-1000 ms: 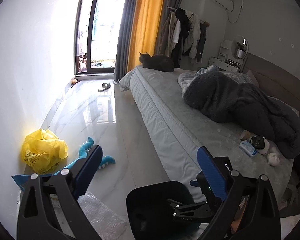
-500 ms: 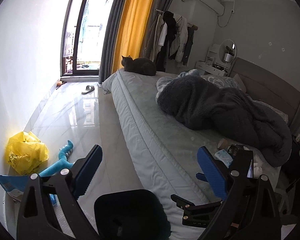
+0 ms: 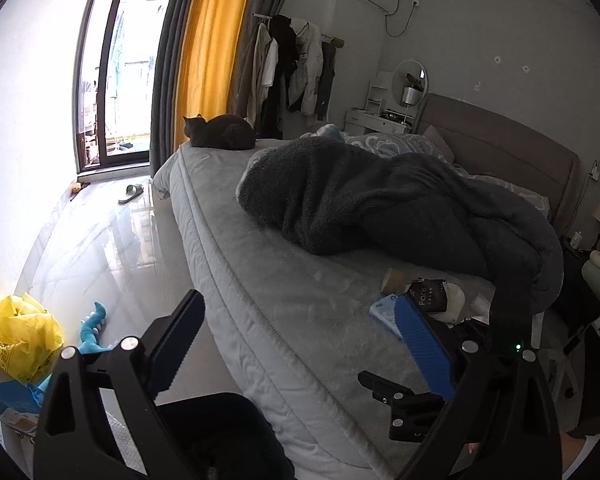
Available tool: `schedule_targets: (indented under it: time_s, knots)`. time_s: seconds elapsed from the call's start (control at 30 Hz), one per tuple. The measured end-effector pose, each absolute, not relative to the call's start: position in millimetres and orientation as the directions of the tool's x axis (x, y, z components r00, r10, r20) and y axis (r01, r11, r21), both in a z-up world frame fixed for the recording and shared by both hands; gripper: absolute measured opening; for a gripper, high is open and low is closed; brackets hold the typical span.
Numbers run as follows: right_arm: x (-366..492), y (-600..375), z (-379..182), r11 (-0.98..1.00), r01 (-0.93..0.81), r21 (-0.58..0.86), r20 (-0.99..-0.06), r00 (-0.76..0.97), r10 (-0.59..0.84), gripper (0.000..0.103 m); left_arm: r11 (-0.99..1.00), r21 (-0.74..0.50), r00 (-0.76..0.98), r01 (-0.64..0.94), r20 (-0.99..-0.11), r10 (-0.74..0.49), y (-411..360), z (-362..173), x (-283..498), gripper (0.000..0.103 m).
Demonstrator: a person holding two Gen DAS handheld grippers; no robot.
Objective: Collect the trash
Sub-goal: 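Bring both tools back toward the trash items on the bed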
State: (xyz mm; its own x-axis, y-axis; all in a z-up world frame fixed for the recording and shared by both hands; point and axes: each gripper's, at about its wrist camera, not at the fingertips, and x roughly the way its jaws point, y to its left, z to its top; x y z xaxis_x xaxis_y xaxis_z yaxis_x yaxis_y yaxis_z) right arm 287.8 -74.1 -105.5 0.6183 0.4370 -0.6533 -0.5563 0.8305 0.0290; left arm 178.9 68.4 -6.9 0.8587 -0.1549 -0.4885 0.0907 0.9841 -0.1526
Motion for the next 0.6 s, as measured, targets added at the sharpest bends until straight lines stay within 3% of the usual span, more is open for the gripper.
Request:
schedule_targets:
  time_s: [0.37, 0.6]
  knots:
    - [301.3, -148.7, -102.3, 0.876, -0.481, 0.027, -0.647, 0.660, 0.382, 0.087, 0.982, -0.147, 0.823, 0.117, -0.540, -0.179, 29.6, -31.2, 213.4, 0.097]
    - [311.9, -186.4, -107.8, 0.894, -0.446, 0.054, -0.648, 0.666, 0.371, 0.088, 0.966, -0.231, 0.799, 0.117, -0.556, -0.229, 11.4, -49.8, 235.6, 0.097]
